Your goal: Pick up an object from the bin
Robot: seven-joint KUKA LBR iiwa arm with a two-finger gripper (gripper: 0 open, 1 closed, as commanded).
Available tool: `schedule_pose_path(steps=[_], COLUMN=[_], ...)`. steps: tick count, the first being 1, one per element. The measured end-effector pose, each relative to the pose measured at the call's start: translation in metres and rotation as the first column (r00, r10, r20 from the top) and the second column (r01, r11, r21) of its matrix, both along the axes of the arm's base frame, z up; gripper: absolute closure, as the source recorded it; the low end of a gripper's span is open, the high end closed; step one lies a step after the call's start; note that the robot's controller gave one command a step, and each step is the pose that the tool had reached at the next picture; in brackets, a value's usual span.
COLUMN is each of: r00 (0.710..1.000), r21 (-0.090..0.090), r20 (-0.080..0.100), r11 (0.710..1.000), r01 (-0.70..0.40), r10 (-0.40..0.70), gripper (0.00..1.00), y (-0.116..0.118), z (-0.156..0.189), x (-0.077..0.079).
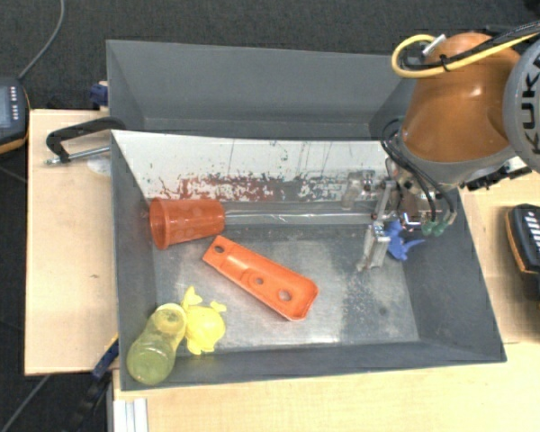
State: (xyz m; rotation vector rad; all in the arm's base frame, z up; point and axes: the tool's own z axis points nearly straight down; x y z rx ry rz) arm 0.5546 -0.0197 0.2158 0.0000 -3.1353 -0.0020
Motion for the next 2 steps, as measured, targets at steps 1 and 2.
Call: schedule_pose_path(steps=[1,2], r00=[1.000,1.000], r21=[0.000,-0.001], r20=[0.009,0.012], r11=[1.000,1.000], r01=[0.000,0.003], r10=[0.000,-0.003], gripper=[0.00,0.00], y=[0.000,0.044], z=[0.005,-0.039], x=[0.002,-0.015])
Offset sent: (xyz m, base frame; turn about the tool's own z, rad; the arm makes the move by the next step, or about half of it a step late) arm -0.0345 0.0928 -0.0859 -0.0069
